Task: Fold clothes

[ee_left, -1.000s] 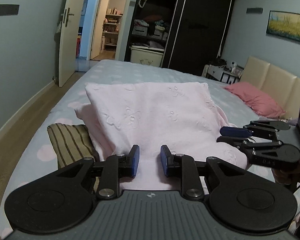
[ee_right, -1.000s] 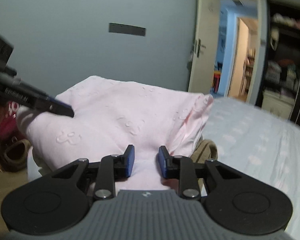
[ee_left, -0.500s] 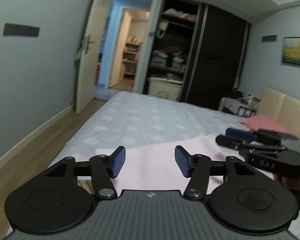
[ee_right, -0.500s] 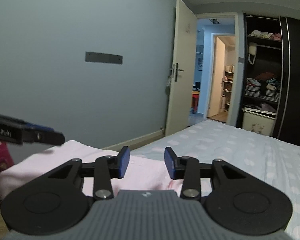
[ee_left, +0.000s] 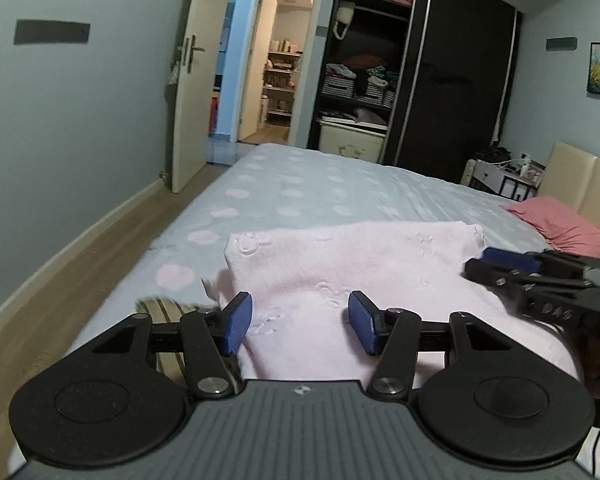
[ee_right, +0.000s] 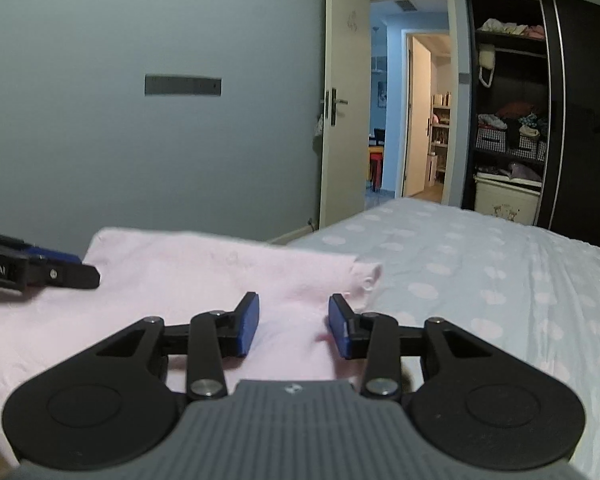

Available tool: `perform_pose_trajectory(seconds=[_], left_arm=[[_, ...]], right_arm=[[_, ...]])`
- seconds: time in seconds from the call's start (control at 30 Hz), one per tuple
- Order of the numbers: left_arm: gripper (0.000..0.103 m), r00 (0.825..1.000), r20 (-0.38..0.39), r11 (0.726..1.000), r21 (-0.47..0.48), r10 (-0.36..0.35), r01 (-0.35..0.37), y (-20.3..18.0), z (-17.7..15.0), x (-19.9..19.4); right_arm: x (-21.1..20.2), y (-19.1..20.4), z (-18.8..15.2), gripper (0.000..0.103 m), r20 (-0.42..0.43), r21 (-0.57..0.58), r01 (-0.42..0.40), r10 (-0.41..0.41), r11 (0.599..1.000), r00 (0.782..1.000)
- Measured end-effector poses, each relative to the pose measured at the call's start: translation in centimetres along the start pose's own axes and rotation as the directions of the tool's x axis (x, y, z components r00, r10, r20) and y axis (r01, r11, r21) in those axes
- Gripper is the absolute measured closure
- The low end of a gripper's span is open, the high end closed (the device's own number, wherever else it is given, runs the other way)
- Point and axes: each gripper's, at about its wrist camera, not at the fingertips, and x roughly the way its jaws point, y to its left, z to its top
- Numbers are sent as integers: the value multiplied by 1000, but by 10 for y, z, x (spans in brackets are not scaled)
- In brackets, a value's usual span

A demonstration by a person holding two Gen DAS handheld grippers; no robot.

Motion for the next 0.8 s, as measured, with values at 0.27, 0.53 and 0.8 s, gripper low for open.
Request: perform_pose_trajectory(seconds=[0.27, 0.53, 0.8], left_arm=[[35, 997, -68, 991, -130, 32, -41, -13, 20, -60], [27, 973, -91, 976, -24, 211, -214, -76, 13, -129], [27, 947, -78, 950, 25, 312, -311, -139, -25, -162]], right_arm=[[-83, 19, 37, 16, 59, 3, -16, 15, 1000, 998], [-153, 42, 27, 1, -6, 63, -46, 46, 997, 999], [-200, 60, -4, 1, -75, 65, 17, -12, 998, 997]])
